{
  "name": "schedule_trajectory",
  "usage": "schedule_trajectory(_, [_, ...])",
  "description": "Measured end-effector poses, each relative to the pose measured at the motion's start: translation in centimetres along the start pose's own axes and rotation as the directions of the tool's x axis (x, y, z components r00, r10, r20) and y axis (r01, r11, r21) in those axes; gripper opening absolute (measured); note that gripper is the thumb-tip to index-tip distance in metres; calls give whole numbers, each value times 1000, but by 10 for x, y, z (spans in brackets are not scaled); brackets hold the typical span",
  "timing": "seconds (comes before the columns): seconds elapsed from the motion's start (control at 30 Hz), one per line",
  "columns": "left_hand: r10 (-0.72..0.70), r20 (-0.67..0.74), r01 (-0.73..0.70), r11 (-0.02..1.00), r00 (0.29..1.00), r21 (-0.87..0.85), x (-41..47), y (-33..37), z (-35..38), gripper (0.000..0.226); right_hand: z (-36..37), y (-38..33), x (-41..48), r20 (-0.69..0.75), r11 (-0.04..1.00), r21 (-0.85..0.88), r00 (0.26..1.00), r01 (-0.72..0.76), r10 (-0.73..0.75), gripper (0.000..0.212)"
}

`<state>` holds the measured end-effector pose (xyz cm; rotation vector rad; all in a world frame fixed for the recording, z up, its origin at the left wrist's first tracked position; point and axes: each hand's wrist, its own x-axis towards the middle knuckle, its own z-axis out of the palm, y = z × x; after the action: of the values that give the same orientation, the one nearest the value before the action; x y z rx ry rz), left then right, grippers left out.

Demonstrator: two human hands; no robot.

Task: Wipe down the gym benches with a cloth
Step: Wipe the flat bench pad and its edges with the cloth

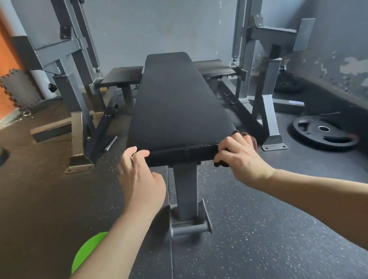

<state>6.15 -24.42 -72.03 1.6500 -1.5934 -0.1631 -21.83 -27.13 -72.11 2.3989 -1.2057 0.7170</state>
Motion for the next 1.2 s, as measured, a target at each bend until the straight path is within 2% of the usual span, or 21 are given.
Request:
schedule_trajectory(0.17, [-10, -51, 4, 993, 999, -116, 2, -6, -3, 54, 8, -40, 39, -56, 995, 37, 994, 98, -95, 26])
schedule_trajectory(0.33, [-89, -78, 71, 975, 993, -208, 8, -16, -6, 60, 32, -109, 102, 24, 966, 78, 969, 245, -247, 34])
schedule_trajectory(0.53, [-237, -85, 219, 960, 968, -176, 18, -40, -25, 61, 47, -137, 137, 93, 956, 18, 951, 294, -294, 39])
schedule_trajectory(0.7, [-280, -82, 261, 947, 957, -190, 25, -59, -26, 60, 53, -154, 150, 103, 943, 19, 938, 332, -332, 37])
schedule_trajectory(0.83, [-338, -96, 300, 910, 936, -286, 28, -60, -22, 57, 56, -177, 188, 110, 962, -60, 960, 266, -258, 32])
schedule_trajectory(0.97, [-383, -38, 335, 849, 923, -410, 31, -64, -23, 68, 53, -179, 210, 271, 973, -147, 953, 179, -135, 29])
schedule_trajectory(1.03, [-418, 18, 386, 822, 908, -417, 34, -62, -28, 66, 48, -175, 201, 233, 970, -172, 964, 174, -132, 17])
schedule_trajectory(1.13, [-406, 54, 388, 814, 912, -433, 35, -59, -32, 53, 44, -165, 176, 147, 978, -129, 978, 164, -144, 21])
schedule_trajectory(1.2, [-408, 83, 402, 809, 909, -428, 34, -56, -34, 49, 39, -156, 150, 171, 977, -99, 971, 187, -168, 25])
